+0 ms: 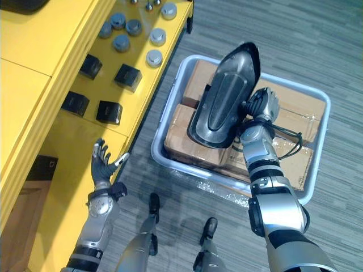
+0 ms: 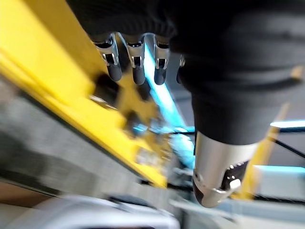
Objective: Walk over and take plastic housings, then place them on the shelf
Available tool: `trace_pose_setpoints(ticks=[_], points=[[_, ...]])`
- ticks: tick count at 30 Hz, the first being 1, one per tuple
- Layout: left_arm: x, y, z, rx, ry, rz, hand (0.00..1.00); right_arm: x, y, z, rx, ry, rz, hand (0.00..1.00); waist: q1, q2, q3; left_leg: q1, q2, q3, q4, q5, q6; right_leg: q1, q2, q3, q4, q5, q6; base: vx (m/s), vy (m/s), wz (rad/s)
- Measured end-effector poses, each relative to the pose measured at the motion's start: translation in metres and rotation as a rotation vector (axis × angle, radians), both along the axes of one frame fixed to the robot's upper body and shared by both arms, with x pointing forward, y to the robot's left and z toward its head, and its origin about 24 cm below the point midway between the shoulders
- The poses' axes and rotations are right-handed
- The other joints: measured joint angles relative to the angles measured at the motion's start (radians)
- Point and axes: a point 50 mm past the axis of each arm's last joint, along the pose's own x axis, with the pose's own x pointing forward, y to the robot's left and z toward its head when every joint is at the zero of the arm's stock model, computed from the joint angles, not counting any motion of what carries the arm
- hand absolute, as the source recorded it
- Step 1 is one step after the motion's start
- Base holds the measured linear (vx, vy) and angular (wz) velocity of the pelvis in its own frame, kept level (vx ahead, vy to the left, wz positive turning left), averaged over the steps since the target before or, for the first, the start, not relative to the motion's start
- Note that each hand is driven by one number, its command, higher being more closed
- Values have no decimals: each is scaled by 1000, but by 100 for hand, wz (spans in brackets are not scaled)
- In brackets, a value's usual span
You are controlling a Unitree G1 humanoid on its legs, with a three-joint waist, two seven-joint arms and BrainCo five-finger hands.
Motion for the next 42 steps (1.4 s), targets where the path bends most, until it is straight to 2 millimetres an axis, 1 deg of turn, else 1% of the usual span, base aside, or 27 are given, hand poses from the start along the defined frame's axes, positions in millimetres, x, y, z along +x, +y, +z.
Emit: trace_pose_setpoints(ticks=[1,2,3,4,6,7,9,12,15,16,18,20,22,23,25,26,27,29,30,31,32,33,35,37,39,42], points=[[5,-3,13,20,-41,-19,0,-2,4,6,-35,-24,10,100,-5,0,0,17,2,12,-4,0,0,5,-1,7,7,-1,0,39,-2,-19],[7,-6,19,31,-59,-33,0,-3,5,7,-47,-33,13,100,-6,0,0,26,2,17,-6,0,0,9,-1,15,8,-1,0,21,6,-22],[10,-11,31,48,-96,-56,0,-5,7,8,-61,-42,25,100,-13,0,0,41,2,24,-8,0,0,18,-2,23,10,-2,0,21,9,-14],[14,-16,41,69,-126,-87,0,-4,12,7,-95,-31,37,100,-28,-1,-1,52,2,27,-11,0,0,26,-2,25,13,-4,1,13,8,-13],[20,-25,52,98,-146,-144,0,-5,17,8,-133,-27,58,100,-30,-2,-2,71,4,43,-17,0,-1,28,-3,36,25,-11,4,7,7,-17],[26,-32,56,98,-143,-182,0,-5,23,7,-163,-18,76,100,-43,-4,-4,78,6,46,-19,2,-2,30,-2,43,28,-12,3,4,6,-15],[32,-38,58,78,-127,-229,0,-6,31,8,-192,-21,105,100,-56,-8,-8,86,8,48,-25,6,-4,34,0,45,29,-12,3,13,4,-7],[43,-48,55,31,-70,-317,0,-12,46,12,-249,-54,160,100,-80,-18,-14,124,12,68,-28,7,-6,62,3,54,28,-12,3,39,9,-12],[49,-60,56,27,-44,-395,0,-19,56,13,-292,-94,199,100,-91,-28,-37,141,15,72,-28,5,-9,73,7,61,27,-12,3,34,13,-8],[51,-63,58,37,-38,-423,0,-20,62,12,-293,-104,221,100,-102,-33,-42,150,16,75,-29,5,-9,80,8,66,26,-12,3,17,15,-6],[53,-70,57,53,-18,-467,0,-23,72,9,-286,-120,260,100,-104,-40,-57,163,17,93,-29,3,-11,83,8,81,23,-12,2,4,26,-18],[55,-76,54,60,8,-505,0,-28,81,2,-284,-129,298,100,-115,-42,-69,174,19,94,-29,2,-12,96,9,81,20,-12,2,-2,14,-6],[58,-81,42,84,67,-528,0,-33,91,-11,-270,-117,343,100,-126,-44,-107,175,20,95,-30,1,-13,103,11,81,3,-9,-2,8,11,-2],[59,-82,34,85,106,-525,0,-36,96,-20,-254,-108,362,100,-128,-47,-118,190,22,95,-30,0,-15,124,13,81,-8,-5,-6,0,0,0],[60,-84,26,97,143,-528,0,-37,98,-28,-238,-89,372,100,-127,-49,-133,202,26,96,-33,-4,-19,137,17,81,-11,-4,-7,8,13,-4],[61,-85,20,104,171,-527,0,-37,100,-34,-227,-76,379,100,-125,-49,-156,202,31,96,-33,-5,-22,137,21,82,-15,-3,-9,-3,7,-4],[61,-85,19,104,175,-526,0,-38,101,-35,-225,-74,380,100,-125,-49,-160,202,32,96,-33,-5,-22,138,22,82,-17,-3,-9,2,7,-3],[63,-85,6,113,237,-511,0,-42,111,-46,-206,-59,414,100,-126,-50,-190,218,34,98,-33,-9,-27,164,26,82,-44,4,-14,17,5,-1],[63,-86,2,128,252,-508,0,-45,116,-49,-205,-54,434,100,-126,-50,-197,222,34,98,-33,-10,-29,170,27,82,-47,4,-14,46,12,-5],[63,-88,-7,144,296,-500,0,-51,127,-52,-191,-62,478,100,-127,-49,-216,224,36,100,-33,-12,-31,171,29,83,-49,4,-14,39,9,-4],[63,-90,-18,154,345,-492,0,-58,140,-49,-173,-98,526,100,-130,-49,-228,225,38,101,-33,-12,-31,173,29,84,-54,5,-15,38,10,-4],[63,-90,-23,166,369,-484,0,-60,145,-46,-165,-121,546,100,-134,-50,-230,227,39,101,-32,-12,-31,177,30,84,-58,6,-16,41,12,0],[59,-97,-41,157,455,-470,0,-67,154,-39,-154,-167,587,100,-134,-53,-235,246,39,101,-30,-16,-36,201,31,82,-66,8,-16,32,17,1],[58,-98,-47,133,485,-457,0,-69,158,-39,-161,-171,603,100,-136,-56,-248,248,40,101,-33,-17,-37,202,32,83,-66,8,-16,0,0,0],[58,-98,-48,121,489,-447,0,-69,158,-42,-162,-164,604,100,-136,-56,-256,248,40,101,-33,-17,-37,202,32,83,-67,8,-16,0,0,0],[59,-93,-52,67,513,-377,0,-70,157,-55,-157,-125,603,100,-135,-61,-276,248,40,100,-34,-19,-40,202,32,83,-67,8,-16,0,0,0]])
